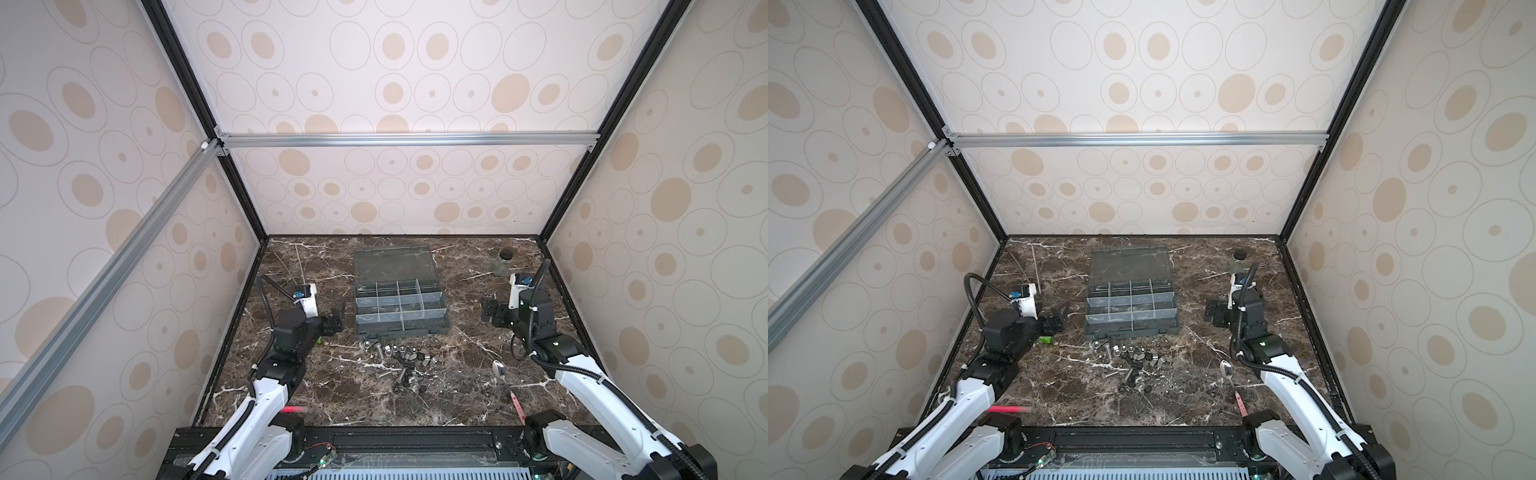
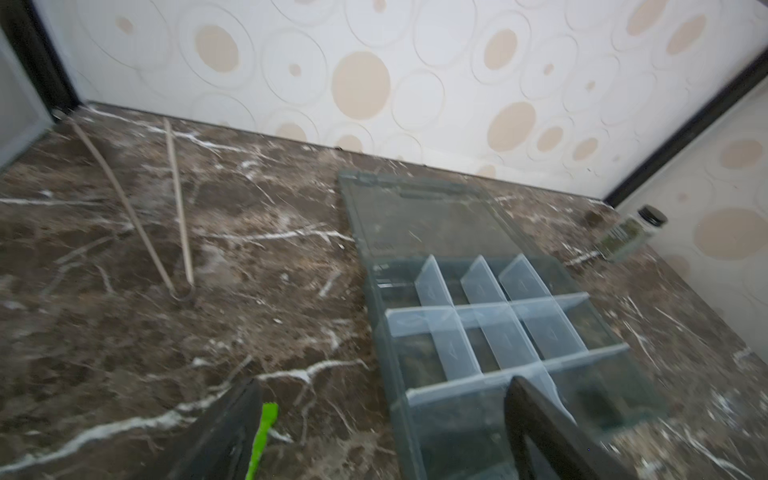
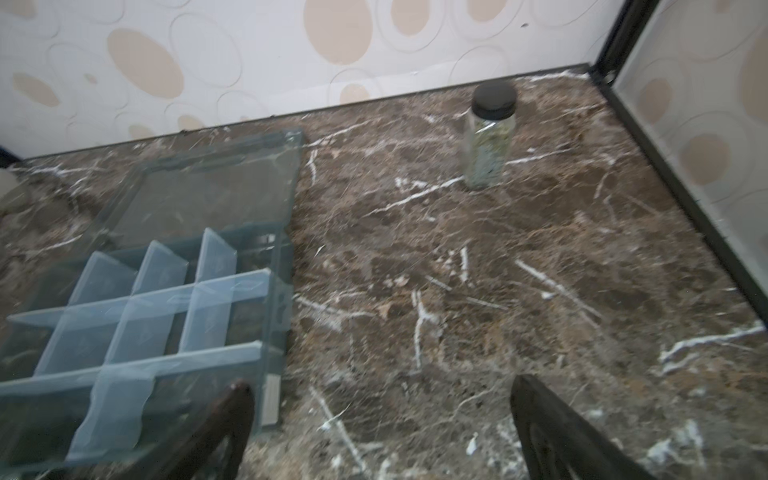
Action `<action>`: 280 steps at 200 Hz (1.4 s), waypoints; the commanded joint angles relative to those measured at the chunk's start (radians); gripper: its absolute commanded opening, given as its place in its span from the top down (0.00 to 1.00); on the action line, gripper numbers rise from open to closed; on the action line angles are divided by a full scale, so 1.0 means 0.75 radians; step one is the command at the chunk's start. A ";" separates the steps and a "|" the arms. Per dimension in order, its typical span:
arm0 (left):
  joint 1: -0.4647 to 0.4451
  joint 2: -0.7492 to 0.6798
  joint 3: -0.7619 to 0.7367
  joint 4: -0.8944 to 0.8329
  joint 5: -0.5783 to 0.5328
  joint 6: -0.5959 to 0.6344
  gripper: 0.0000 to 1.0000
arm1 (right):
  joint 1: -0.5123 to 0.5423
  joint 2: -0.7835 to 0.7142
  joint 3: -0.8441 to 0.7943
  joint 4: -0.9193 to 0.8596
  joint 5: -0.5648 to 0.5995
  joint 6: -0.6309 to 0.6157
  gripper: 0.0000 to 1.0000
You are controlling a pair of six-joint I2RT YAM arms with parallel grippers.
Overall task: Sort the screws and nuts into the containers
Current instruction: 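Move the left gripper down to the bolt pile while the right gripper approaches it, then close the left gripper on a steel bolt in the pile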
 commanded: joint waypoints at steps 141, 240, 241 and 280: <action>-0.646 0.416 0.238 -0.479 -0.124 0.135 0.35 | 0.543 0.196 0.009 -0.147 0.209 0.346 0.00; -0.760 0.628 0.388 -0.674 -0.110 0.159 0.41 | 0.654 0.313 0.087 -0.176 0.243 0.390 0.00; -0.761 0.628 0.389 -0.675 -0.110 0.160 0.41 | 0.655 0.314 0.088 -0.176 0.243 0.390 0.00; -0.780 0.671 0.426 -0.719 -0.064 0.176 0.43 | 0.659 0.308 0.098 -0.206 0.266 0.435 0.00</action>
